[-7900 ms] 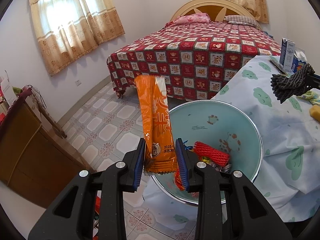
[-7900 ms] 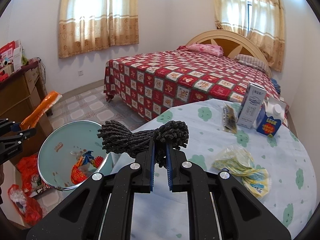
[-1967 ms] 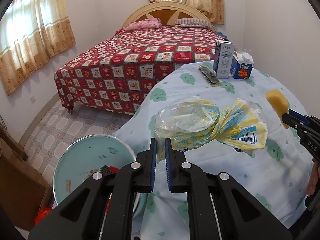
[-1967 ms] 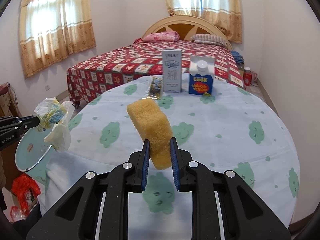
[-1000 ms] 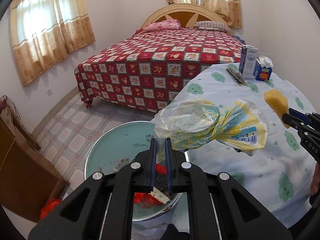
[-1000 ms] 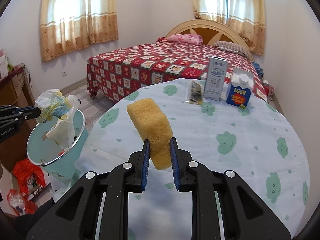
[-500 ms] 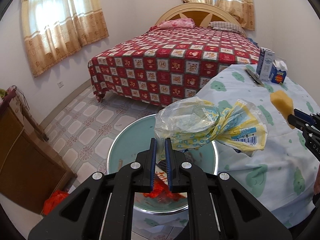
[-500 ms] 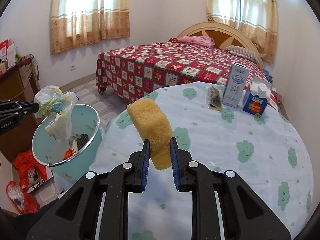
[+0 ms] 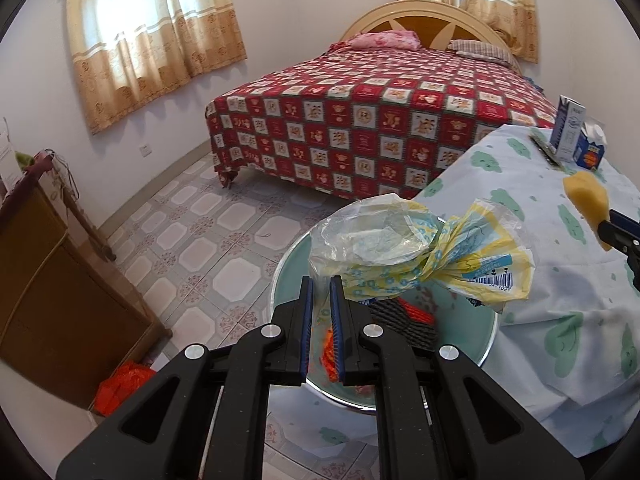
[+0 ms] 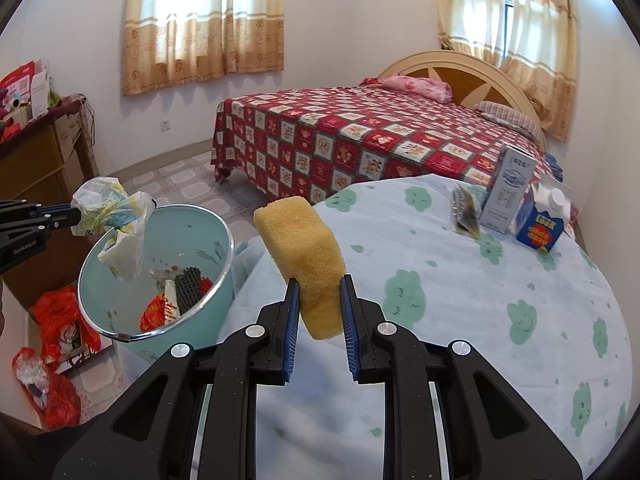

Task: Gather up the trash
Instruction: 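Carry the plastic bag and yellow sponge over the teal bucket with both tools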

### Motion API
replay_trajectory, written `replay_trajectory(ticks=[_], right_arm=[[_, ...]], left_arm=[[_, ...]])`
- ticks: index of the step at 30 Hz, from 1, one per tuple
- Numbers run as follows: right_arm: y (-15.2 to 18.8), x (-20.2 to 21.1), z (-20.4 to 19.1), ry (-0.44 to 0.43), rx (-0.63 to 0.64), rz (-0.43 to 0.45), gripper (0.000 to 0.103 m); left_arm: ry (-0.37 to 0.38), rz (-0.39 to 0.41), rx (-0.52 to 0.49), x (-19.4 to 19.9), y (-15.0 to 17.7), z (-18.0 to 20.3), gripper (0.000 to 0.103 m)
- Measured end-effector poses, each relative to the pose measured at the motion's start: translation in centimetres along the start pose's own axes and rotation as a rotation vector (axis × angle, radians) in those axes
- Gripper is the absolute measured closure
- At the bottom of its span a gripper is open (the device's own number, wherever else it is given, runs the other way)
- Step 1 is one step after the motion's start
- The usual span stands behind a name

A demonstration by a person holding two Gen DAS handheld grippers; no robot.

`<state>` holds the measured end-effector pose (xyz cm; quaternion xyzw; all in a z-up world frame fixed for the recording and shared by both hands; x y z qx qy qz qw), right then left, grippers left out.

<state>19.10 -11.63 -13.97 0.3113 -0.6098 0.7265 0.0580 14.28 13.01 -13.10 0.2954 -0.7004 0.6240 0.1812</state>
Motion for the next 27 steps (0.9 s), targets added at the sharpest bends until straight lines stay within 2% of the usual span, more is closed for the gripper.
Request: replay_trajectory(ticks=[11,27], right_arm=[[-1.2,-0.8,-2.6,-0.035,0.05,0.006,0.082],[-2.0,-1.9,-5.4,-0.068,0.105,0.001,0.082]], left_arm=[[-0.045,-0.006,0.042,-0.2,0.4,-3.0,0.094],[-0.086,-0.002,0.06,-0.5,0.4,-4.8,0.094]])
Point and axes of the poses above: each gripper's, at about its wrist camera, not at the fingertips, and x roughly against the way its jaws point, z to its right, y to its underside, the point moved 7 cm from there along -x, roughly the way its jaws point, and after that the axes turned 5 degrees about z, right-handed, at the moved point
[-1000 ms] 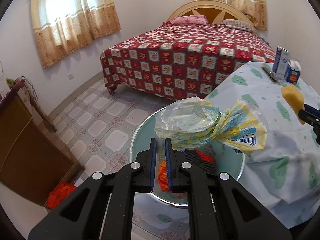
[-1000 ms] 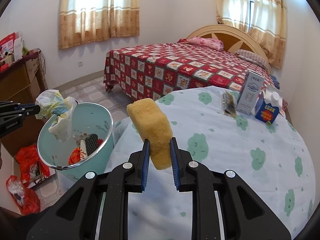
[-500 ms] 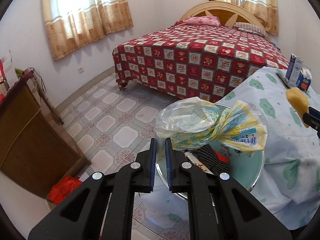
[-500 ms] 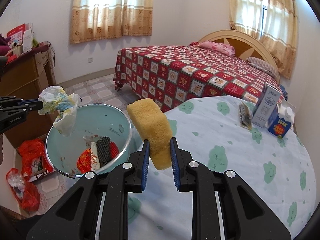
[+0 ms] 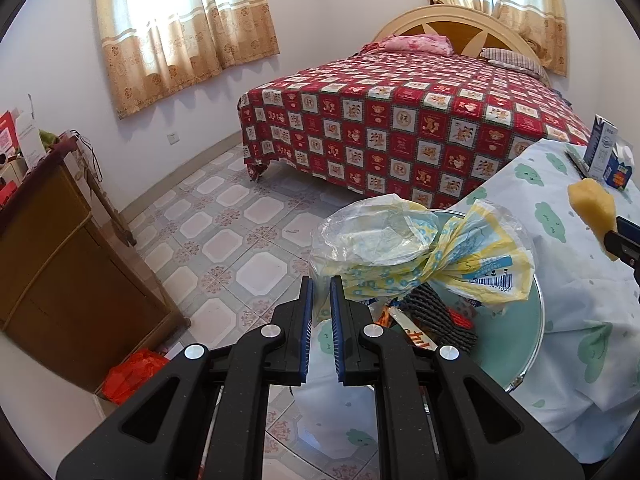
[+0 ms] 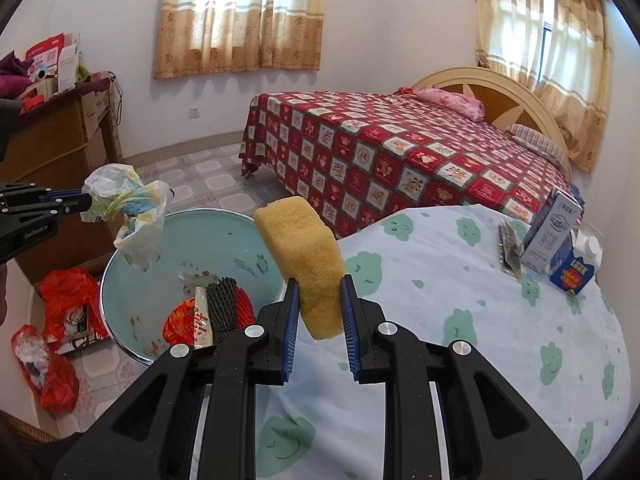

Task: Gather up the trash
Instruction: 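Carry the plastic bag and yellow sponge over the teal bucket with both tools, then open both tools to drop the plastic bag and sponge into the bucket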

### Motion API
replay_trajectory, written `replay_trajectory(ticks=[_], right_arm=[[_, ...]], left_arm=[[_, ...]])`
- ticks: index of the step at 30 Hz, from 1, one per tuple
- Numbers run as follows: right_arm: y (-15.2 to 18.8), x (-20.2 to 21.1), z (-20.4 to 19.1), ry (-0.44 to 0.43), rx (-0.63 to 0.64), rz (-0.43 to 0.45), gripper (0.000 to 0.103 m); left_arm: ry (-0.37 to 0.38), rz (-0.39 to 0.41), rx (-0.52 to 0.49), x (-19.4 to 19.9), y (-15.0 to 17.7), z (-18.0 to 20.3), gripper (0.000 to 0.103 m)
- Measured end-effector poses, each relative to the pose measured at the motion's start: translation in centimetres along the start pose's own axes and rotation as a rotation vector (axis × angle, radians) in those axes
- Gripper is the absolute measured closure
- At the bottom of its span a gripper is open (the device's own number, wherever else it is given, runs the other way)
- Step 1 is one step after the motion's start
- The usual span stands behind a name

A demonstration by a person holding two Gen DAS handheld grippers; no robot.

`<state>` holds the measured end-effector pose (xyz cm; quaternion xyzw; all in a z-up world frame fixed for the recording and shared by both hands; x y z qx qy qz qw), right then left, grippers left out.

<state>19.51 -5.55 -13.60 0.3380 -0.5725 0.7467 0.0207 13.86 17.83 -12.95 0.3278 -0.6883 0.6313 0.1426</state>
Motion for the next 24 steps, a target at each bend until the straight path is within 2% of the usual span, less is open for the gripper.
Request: replay_trajectory(ticks=[16,24], right_arm=[[-0.7,-0.6,-1.7,-0.022,0.033,0.0,0.082],[-1.1,-1.1,-2.8,-0.041,0.055,-0.002,0.081]], left_arm=[[-0.021,-0.001,0.013,-0.4,-0.1,-0.8,0.094],[-0.006,0.002,0.021,-0.3,-0.3,-0.5,0.093]])
Point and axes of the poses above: each gripper's, at about its wrist camera, not at the fingertips, and x roughly against the way its jaws point, z to its right, y to its underside, the point moved 7 cm from there along -x, roughly the way its jaws point, and after that the axes turned 5 degrees about z, right-handed, at the moved point
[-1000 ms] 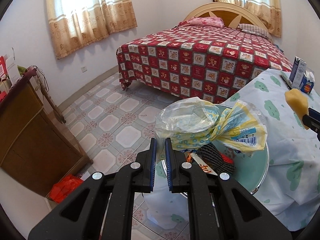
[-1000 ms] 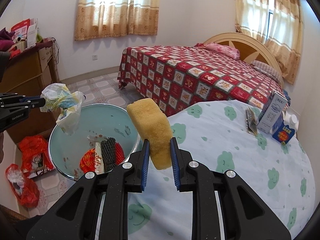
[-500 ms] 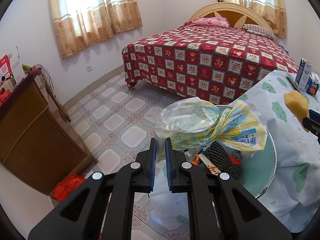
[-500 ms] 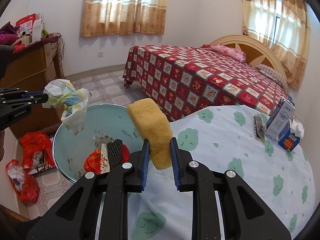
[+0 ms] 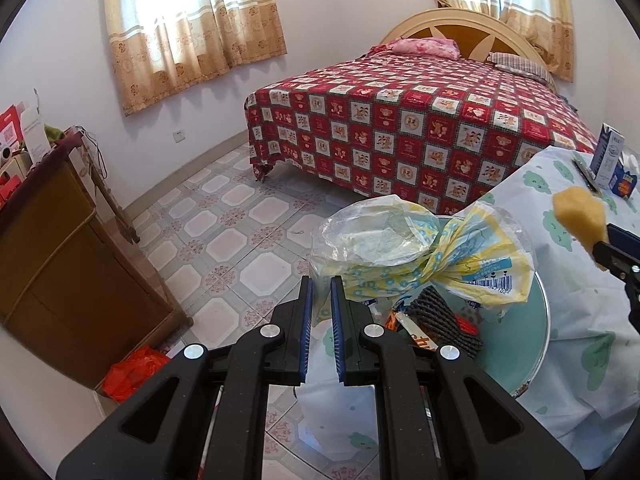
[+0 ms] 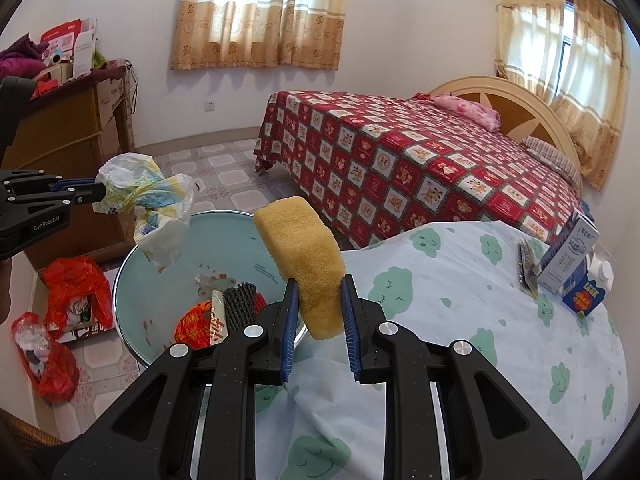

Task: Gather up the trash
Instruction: 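Open both tools to drop the plastic bag and sponge into the bucket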

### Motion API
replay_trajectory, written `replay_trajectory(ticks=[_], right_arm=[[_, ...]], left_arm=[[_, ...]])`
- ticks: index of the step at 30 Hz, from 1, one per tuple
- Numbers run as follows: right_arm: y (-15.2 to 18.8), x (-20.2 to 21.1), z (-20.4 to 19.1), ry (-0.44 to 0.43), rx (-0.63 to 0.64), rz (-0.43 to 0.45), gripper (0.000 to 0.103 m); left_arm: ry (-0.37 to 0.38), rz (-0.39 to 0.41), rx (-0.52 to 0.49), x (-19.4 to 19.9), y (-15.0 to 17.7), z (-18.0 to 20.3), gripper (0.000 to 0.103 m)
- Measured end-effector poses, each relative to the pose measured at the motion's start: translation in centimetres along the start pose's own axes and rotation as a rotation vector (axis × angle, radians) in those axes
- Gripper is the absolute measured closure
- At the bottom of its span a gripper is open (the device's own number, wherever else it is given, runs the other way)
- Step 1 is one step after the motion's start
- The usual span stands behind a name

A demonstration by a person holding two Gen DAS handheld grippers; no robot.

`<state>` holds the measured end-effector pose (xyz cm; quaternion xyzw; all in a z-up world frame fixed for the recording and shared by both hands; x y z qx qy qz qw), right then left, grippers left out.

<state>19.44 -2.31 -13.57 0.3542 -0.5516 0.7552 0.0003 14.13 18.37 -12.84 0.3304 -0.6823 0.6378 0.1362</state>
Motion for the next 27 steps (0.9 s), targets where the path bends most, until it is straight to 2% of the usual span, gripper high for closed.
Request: replay_trajectory(ticks=[3,4,5,6,7,11,13,17,22,24,27], right_arm=[[-0.3,-0.2,-0.8,-0.02,0.018,0.015,0.078],[-0.4,-0.3,-1.0,-0.02,0.021,0.017,0.073],[-0.4,-0.4,-1.2,-0.02,0.022,0.021,0.068],[-0.4,-0.4,-1.2,-0.016,0.018,0.03,0.056],[-0.4,-0.4,-1.3,-0.014,0.012,0.034,0.049],[0.2,0.2,-0.7,-0.008,-0.02,0.032,0.048],[0.3,1.1,-0.1,-0.003,-0.055,0.044,0.046],[0.9,3.9,0.9,0.039,-0.09,0.081,0.042],[1.5,8.2,2.5,0.104,-0.125,0.141,0.036],[1.2,9.9,3.3,0.13,-0.137,0.173,0.033],[0.8,12.0,4.0,0.161,-0.147,0.215,0.032]], left_arm=[[0.019,0.004,0.006,0.2,-0.1,0.3,0.09],[0.024,0.007,0.008,0.3,-0.1,0.4,0.088],[0.031,0.01,0.009,0.4,-0.1,0.7,0.081],[0.034,0.014,0.01,0.5,-0.1,0.8,0.077],[0.04,0.017,0.008,0.6,-0.1,1.0,0.07],[0.059,0.036,0.012,1.3,-0.3,1.5,0.052],[0.07,0.052,0.018,1.9,-0.4,1.7,0.048],[0.088,0.095,0.012,4.1,-0.7,2.4,0.033],[0.118,0.155,-0.002,7.2,-1.6,3.5,0.027],[0.12,0.179,-0.007,8.3,-2.0,3.9,0.021],[0.128,0.206,-0.02,9.7,-2.4,4.5,0.02]])
Point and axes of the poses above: each gripper's, at about its wrist camera, not at the fingertips, and x roughly against the way its jaws point, z to its right, y to its underside, the point moved 7 cm from there along -x, roughly the way its jaws point, and after that the axes turned 5 degrees about z, right-handed, at the moved point
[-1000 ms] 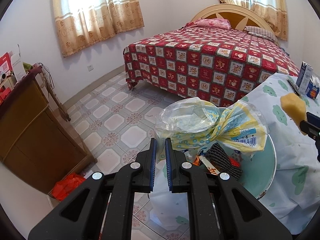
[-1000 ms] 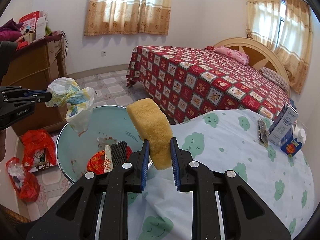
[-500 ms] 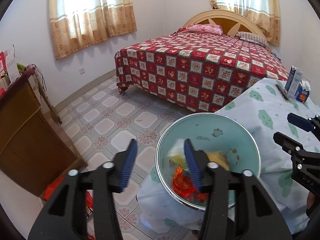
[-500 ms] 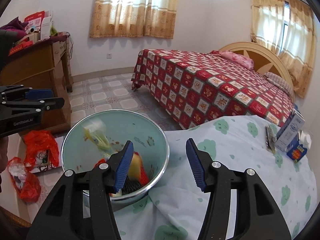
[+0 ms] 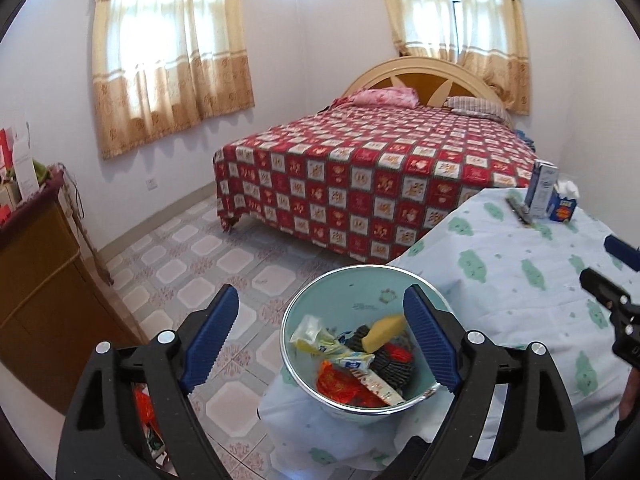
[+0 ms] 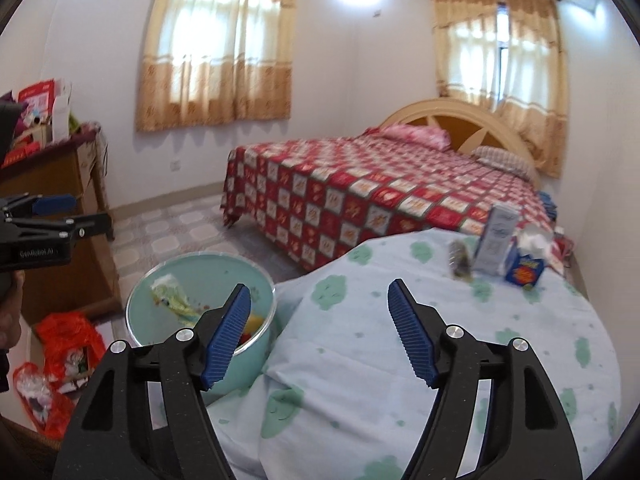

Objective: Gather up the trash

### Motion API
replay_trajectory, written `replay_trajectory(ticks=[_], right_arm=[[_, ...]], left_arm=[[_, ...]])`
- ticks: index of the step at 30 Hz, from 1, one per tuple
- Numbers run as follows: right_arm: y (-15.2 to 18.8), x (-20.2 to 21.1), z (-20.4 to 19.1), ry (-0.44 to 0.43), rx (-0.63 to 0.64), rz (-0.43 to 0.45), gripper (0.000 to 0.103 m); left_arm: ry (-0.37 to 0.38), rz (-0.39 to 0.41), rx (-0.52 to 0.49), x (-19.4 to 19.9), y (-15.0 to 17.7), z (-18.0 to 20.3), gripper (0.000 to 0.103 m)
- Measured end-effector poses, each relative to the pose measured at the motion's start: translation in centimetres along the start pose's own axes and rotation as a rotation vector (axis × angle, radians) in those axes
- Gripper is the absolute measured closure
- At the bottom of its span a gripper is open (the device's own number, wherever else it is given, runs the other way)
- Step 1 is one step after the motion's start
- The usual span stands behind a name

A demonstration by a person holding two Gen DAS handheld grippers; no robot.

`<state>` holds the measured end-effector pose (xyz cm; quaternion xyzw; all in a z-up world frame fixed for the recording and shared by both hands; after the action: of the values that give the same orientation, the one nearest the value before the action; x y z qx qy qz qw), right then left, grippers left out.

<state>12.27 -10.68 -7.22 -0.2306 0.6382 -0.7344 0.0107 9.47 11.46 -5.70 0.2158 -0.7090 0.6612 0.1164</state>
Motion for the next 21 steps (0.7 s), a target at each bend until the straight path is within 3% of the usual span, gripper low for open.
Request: replay_trajectory(ticks=[7,21], right_arm=[[-1.1,2.6,1.0,0.034,0.005,0.057,0.03],[-1.5,3.4,1.0,0.041,0.003,0.066,0.03]], left_arm=[[0.01,0.045,-0.001,1.9,-1.3,0.2,0.018],[0.021,0.067,-0.006,2.9,-1.6,0.6,0.01]])
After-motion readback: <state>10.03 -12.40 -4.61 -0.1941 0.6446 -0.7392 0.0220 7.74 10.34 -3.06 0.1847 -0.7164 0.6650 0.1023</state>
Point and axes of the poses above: each gripper's, at about its wrist camera, not at the fingertips, and x roughly against the way its jaws point, z to its right, y to its underside, the point moved 7 cm from there along -x, roughly the way its jaws point, and after that the axes turned 5 degrees about z, right-handed, at the moved point
